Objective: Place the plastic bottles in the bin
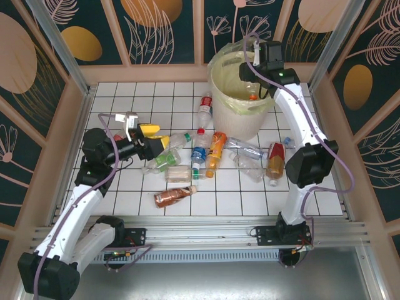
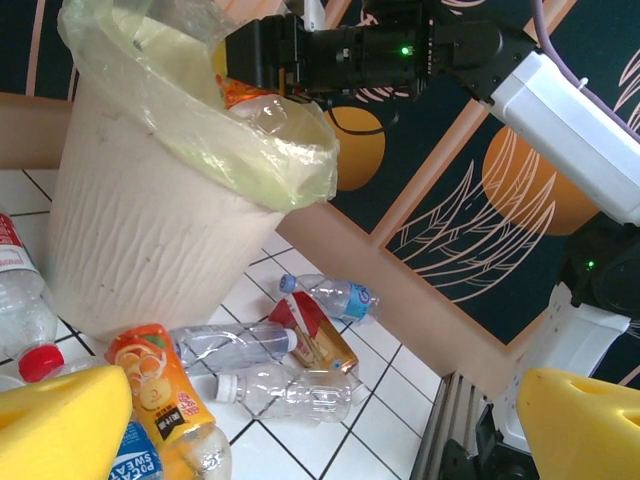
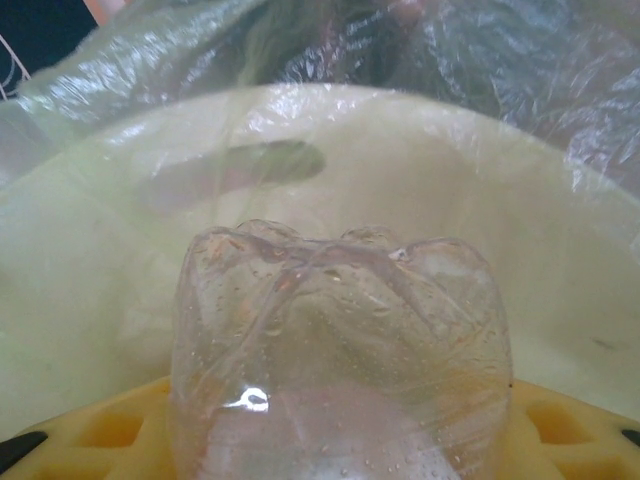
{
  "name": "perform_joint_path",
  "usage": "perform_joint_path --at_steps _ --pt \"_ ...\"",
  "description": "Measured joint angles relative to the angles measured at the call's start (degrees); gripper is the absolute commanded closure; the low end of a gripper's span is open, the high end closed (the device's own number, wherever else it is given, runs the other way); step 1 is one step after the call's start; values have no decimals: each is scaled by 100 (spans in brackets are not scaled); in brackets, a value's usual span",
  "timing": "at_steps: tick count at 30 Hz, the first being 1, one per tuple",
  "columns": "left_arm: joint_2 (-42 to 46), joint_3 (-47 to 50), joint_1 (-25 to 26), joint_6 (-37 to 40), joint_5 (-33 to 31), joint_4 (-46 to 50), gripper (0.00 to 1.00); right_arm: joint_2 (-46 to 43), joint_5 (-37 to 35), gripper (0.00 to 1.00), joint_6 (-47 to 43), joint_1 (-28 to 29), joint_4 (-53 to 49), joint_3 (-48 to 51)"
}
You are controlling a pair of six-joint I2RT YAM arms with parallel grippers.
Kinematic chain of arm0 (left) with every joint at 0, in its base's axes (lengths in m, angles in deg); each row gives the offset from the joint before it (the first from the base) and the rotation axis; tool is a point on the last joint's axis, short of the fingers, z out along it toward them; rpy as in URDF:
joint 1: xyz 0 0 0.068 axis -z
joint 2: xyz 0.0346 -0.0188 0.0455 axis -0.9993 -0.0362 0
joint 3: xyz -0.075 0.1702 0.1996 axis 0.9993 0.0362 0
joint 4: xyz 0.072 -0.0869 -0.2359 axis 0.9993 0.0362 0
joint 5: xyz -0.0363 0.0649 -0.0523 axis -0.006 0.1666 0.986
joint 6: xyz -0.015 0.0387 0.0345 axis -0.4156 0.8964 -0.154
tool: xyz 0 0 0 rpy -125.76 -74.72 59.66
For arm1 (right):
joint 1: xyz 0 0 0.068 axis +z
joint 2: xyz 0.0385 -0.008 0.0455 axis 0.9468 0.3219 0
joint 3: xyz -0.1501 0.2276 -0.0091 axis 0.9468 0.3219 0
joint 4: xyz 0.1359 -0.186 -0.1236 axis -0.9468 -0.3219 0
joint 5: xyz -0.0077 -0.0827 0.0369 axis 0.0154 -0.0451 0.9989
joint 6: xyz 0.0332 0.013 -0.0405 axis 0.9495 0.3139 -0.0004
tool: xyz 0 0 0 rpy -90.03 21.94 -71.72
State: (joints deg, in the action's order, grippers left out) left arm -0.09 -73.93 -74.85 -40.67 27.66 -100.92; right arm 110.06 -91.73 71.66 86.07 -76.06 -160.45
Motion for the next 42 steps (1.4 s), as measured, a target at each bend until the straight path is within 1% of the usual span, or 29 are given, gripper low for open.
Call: perform_joint_path --at_steps 10,12,16,29,32,39,42 --pt "-170 0 87 -79 39 0 1 472 278 40 107 -63 -358 20" --pt "-186 0 87 -79 37 0 1 522 321 38 118 -63 -424 81" --pt "-238 0 120 -79 37 7 1 557 369 37 122 -63 -518 94" --pt "-245 0 151 -72 37 9 1 560 428 25 160 -63 -535 85" --pt "-245 0 151 -72 35 15 1 560 492 20 162 -63 -540 72" --pt "-245 0 151 -70 28 35 1 560 527 20 214 -61 -520 -109" --pt "-227 0 151 -48 -22 55 1 509 472 19 251 -61 -358 -116"
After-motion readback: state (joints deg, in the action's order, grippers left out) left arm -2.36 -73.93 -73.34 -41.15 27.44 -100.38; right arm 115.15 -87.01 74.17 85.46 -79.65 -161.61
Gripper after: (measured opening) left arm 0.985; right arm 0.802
